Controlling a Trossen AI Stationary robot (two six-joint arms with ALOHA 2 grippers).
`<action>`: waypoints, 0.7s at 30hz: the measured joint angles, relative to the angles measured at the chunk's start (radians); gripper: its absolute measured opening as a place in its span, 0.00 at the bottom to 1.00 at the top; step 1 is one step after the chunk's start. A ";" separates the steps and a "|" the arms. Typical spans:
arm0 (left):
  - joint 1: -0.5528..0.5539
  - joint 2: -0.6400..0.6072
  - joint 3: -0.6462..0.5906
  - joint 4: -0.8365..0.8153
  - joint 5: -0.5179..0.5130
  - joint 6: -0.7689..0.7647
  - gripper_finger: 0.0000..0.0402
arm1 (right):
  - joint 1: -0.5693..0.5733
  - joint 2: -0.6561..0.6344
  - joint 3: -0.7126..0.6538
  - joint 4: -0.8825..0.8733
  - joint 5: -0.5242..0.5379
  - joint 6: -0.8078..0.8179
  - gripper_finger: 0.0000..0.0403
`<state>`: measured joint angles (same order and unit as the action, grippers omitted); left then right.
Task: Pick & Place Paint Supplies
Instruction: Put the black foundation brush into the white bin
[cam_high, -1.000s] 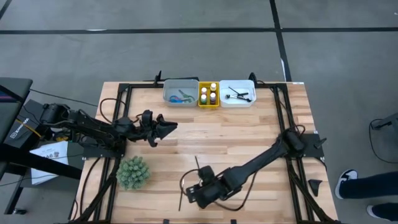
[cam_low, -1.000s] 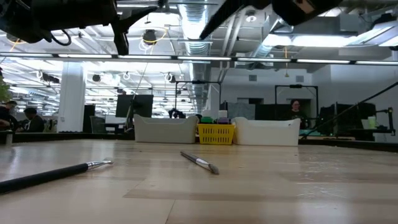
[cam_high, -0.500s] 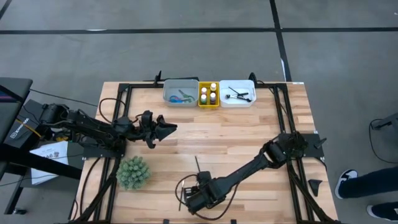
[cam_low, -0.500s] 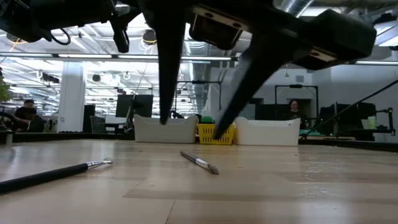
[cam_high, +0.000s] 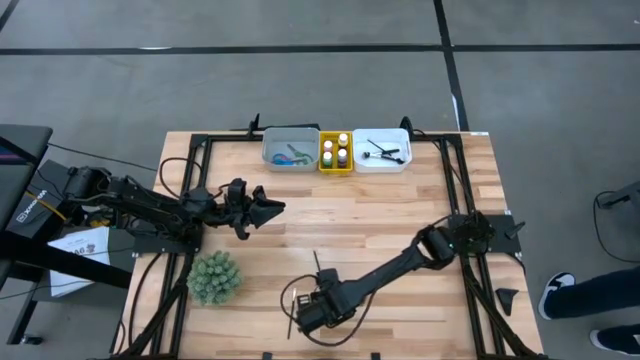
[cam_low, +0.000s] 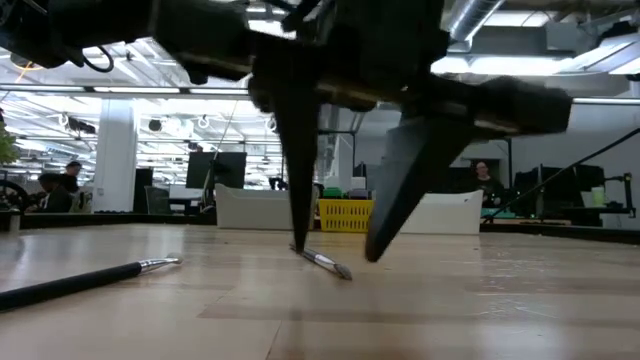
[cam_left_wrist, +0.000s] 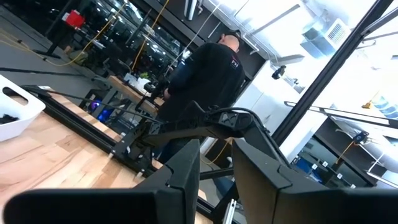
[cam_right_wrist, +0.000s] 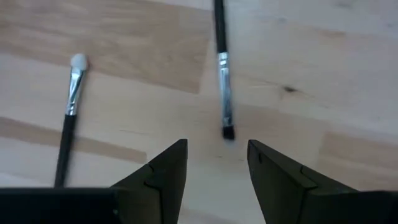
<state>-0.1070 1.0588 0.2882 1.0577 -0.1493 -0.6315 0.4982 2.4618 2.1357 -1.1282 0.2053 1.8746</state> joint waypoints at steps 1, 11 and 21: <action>0.000 0.000 0.000 -0.002 0.000 0.000 0.22 | -0.003 0.003 0.000 0.007 -0.007 -0.005 0.41; 0.000 0.000 0.000 -0.010 0.000 -0.001 0.22 | -0.005 0.015 0.000 -0.044 -0.016 -0.021 0.41; 0.000 0.000 0.000 -0.032 -0.001 -0.001 0.22 | -0.010 0.015 0.000 -0.042 -0.014 -0.074 0.25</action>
<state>-0.1070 1.0592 0.2882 1.0252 -0.1501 -0.6323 0.4885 2.4763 2.1357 -1.1706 0.1915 1.8008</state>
